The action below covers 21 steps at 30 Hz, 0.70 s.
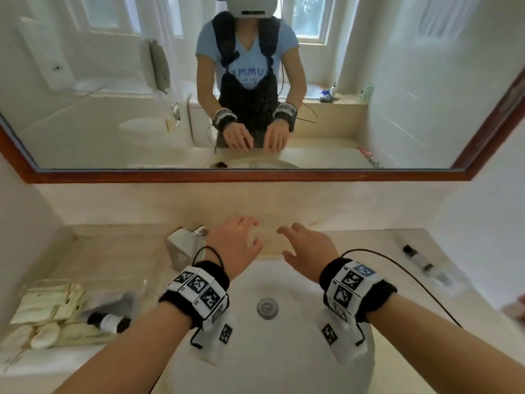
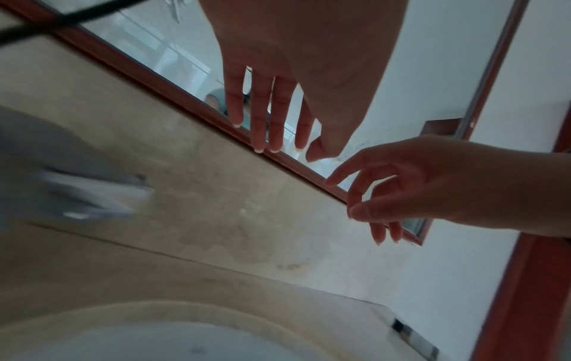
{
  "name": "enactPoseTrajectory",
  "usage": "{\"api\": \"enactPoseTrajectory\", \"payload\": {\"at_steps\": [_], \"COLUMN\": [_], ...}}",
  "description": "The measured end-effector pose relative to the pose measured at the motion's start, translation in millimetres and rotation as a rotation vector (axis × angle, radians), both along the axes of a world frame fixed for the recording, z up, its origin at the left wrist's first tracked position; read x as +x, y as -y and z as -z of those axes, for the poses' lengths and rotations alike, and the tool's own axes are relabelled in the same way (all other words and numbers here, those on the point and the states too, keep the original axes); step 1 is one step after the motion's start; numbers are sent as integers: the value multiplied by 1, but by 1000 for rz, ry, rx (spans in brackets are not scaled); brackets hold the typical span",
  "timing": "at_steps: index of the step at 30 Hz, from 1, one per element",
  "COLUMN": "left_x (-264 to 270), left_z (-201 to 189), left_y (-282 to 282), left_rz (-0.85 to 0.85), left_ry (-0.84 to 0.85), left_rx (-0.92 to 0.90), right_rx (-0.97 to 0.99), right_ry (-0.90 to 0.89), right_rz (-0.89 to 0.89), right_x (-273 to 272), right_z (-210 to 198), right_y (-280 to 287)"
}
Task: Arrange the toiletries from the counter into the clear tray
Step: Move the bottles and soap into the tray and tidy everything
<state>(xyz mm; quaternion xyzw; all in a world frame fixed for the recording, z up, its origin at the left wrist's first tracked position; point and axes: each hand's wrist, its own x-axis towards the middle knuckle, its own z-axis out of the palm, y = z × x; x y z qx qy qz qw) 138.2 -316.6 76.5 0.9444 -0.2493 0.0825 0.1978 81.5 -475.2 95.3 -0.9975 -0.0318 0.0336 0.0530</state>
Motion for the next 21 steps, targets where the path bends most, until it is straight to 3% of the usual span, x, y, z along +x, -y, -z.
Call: {"api": "enactPoseTrajectory", "payload": {"at_steps": [6,14,21], "left_x": [-15,-21,-16], "left_z": [11,40,67], "left_y": [122,262,356], "left_rz": [180,375,455], "left_ry": [-34,-136,-192], "left_rx": [-25,207,331], "right_rx": [-20,9,-2], "right_ry": [-47,-189,-254], "right_rz": [221,507,684], "right_x": [-37,-72,-81], "right_z": [17,69,105], "right_y": [111,247,324]}}
